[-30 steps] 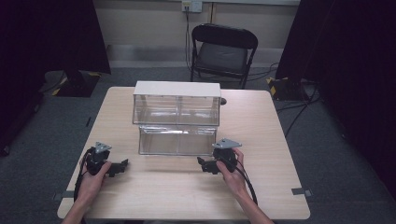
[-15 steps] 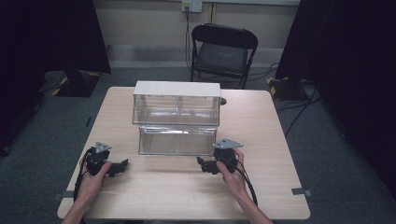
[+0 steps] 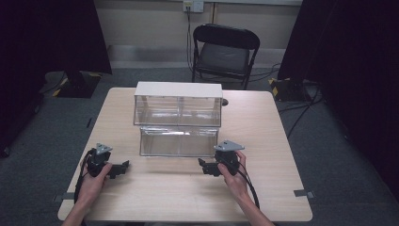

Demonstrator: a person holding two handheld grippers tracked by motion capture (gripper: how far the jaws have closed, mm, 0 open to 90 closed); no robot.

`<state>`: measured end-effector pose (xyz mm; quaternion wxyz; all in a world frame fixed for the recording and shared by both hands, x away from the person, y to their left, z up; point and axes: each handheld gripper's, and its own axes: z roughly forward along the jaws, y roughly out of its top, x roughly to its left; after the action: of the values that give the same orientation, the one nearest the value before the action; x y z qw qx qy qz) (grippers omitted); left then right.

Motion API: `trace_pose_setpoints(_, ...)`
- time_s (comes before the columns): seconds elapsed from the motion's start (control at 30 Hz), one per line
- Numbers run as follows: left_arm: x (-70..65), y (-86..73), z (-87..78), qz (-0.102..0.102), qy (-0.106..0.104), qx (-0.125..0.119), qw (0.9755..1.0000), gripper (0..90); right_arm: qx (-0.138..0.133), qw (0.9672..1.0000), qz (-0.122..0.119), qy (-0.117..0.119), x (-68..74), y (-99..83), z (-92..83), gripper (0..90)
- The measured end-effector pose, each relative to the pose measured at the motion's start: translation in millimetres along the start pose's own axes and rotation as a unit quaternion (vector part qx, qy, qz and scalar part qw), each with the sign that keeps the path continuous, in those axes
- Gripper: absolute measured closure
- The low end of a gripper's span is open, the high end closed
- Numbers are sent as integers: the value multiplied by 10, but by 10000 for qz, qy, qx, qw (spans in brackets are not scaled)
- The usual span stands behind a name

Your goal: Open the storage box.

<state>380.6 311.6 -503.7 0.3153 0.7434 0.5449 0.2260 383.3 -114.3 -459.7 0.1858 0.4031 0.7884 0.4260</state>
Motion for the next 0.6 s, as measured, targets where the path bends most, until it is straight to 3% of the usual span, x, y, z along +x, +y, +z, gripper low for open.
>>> trace_pose_setpoints(0.6,0,0,0,0,1,-2,10000,0,-102,9999,19,136,5,29,-82,126)
